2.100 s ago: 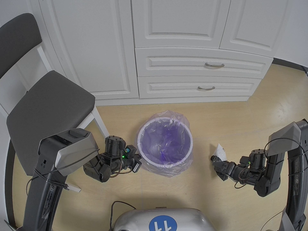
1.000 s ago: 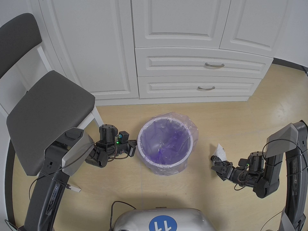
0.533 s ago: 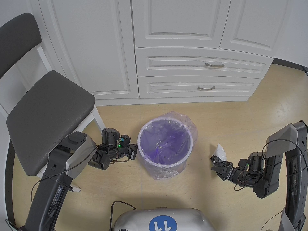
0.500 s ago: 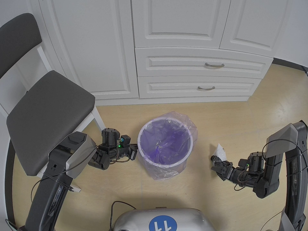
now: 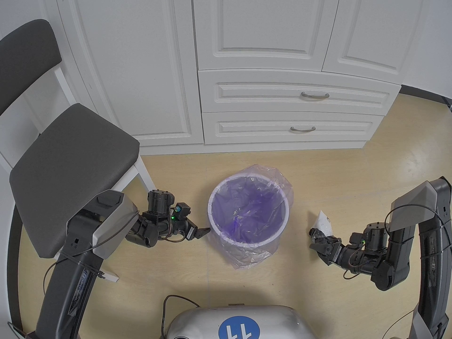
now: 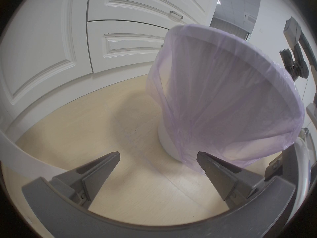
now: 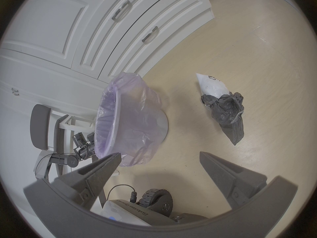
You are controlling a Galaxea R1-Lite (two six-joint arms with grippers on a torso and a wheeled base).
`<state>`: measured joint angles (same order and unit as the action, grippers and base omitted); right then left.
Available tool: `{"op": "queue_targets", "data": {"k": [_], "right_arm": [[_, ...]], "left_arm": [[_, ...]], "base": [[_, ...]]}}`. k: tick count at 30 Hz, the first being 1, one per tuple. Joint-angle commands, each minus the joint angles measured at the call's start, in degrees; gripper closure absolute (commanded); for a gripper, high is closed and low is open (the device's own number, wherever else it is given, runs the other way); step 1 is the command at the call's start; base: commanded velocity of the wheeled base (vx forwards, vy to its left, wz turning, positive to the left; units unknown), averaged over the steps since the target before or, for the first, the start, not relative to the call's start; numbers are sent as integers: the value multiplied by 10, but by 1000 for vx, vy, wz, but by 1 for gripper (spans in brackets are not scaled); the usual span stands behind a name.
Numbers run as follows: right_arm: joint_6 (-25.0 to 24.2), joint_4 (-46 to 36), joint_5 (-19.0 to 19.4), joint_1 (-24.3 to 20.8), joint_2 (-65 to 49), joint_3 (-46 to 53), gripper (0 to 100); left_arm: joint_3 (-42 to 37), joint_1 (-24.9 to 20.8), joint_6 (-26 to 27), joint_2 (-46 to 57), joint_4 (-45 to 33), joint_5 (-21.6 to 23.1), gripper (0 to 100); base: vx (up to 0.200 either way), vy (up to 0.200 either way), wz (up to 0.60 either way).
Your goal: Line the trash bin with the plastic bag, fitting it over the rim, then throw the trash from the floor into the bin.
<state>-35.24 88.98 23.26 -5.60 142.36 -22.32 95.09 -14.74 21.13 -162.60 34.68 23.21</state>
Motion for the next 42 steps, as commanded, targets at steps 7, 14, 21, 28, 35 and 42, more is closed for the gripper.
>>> {"op": "queue_targets", "data": {"k": [7,14,21,28,35,42], "right_arm": [[-3,10,-5,0,2,-20,0],[-4,-26,-60,-14,31,-215,0],[-5,-319,-135,-6,80,-519,0],[-18,-462,-182,-19,153,-719,0],[-21,-477,-182,-37,196,-794,0],[-18,-573,-185,-57,237,-894,0]], "left_arm": [[-149,-25,45,128,1,-148,0],[-279,-40,37,202,53,-202,0],[-405,-57,10,234,188,-221,0],[-476,-97,-32,246,275,-245,0],[-526,-118,-43,233,350,-286,0],[-567,-120,-43,228,416,-306,0]], "base": [[0,0,0],[0,0,0],[0,0,0],[0,0,0],[0,0,0],[0,0,0]]}}
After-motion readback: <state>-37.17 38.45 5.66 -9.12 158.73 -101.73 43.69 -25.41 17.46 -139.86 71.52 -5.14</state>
